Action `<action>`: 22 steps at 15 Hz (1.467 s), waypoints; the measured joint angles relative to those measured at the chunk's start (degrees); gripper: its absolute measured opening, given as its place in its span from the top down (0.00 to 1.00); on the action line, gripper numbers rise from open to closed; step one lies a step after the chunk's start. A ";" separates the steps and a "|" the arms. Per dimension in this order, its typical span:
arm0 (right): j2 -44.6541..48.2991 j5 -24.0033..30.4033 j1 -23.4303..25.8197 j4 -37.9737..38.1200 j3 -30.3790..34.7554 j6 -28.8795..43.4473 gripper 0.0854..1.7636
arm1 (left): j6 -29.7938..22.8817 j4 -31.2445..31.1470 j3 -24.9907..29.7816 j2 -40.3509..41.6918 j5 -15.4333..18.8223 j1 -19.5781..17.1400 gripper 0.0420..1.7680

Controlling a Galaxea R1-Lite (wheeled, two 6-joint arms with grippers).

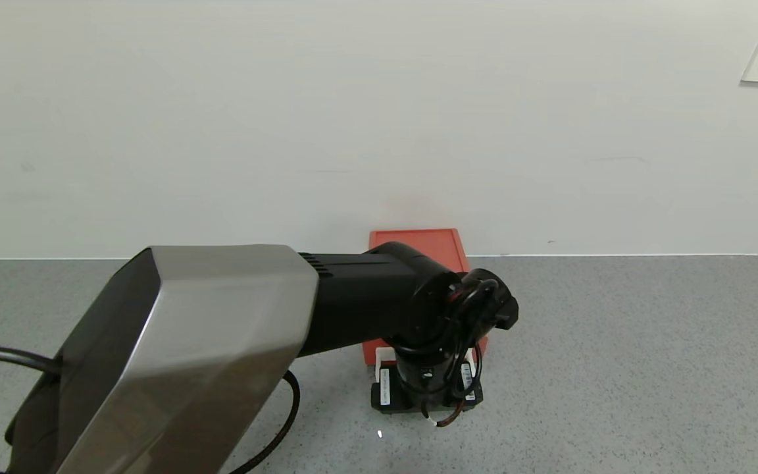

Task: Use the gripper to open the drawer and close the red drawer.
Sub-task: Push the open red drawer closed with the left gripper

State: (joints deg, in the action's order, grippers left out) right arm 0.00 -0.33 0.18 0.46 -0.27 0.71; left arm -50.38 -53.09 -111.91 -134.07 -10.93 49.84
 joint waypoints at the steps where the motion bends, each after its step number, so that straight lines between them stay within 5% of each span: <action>1: 0.00 -0.02 0.00 0.00 0.00 0.00 0.03 | 0.11 0.11 0.02 -0.16 -0.33 0.05 0.01; 10: 0.00 0.00 0.00 -0.02 0.00 0.00 0.03 | 3.30 4.89 -0.72 -2.36 -1.63 -1.41 0.01; 22: 0.00 0.00 0.00 -0.02 0.00 -0.05 0.03 | 8.61 10.87 -0.88 -3.25 -7.58 -3.29 0.01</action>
State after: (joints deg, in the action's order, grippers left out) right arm 0.00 -0.33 0.18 0.44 -0.27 0.66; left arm -41.78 -42.22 -112.79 -137.33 -18.52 46.54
